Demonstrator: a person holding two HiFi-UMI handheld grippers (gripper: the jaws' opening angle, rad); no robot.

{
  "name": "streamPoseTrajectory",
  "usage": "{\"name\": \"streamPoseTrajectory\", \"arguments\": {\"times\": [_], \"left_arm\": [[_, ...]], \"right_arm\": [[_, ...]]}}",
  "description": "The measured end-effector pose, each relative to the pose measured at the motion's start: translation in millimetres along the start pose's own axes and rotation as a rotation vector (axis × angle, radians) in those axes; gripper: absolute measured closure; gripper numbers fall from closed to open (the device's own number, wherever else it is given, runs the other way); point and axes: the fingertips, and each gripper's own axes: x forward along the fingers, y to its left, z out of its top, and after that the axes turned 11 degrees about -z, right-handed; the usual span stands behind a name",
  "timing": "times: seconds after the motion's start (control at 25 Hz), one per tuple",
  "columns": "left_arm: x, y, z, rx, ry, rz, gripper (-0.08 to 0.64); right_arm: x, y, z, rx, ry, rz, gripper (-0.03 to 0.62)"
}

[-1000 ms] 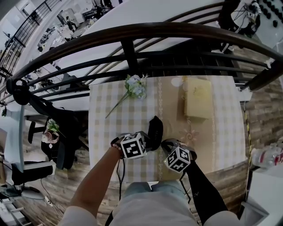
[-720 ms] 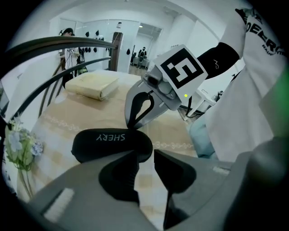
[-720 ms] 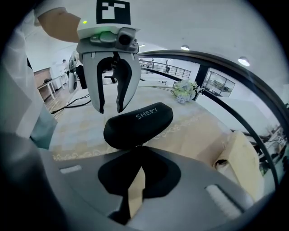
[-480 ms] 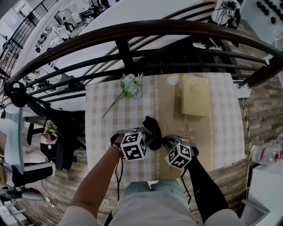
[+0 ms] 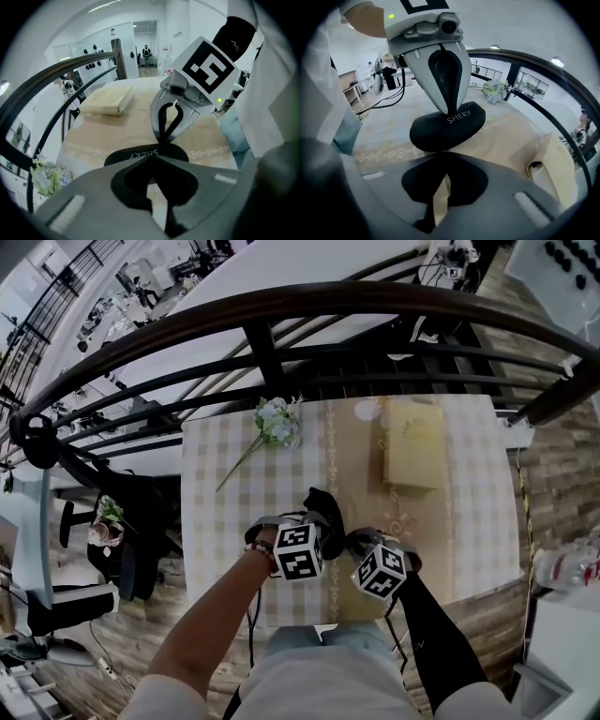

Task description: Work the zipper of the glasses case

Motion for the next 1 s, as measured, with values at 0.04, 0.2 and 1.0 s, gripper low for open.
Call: {"name": "streamPoseTrajectory", "arguments": {"times": [0.04,0.2,1.0], "left_arm": [[0,0,0,-0.015,-0.004,-0.011,0.551],[1,1,-2,-0.036,-0.015,-0.032,0.551],[3,3,-6,-0.01,0.009,-0.038,0.551]], "right_arm": [[-1,1,-1,-0.003,0.0,0.006,0.563],[-4,4,-1,-0.018,-0.007,0.018,0.563],[-13,25,-4,-0.001,0.006,0.027,0.563]]}}
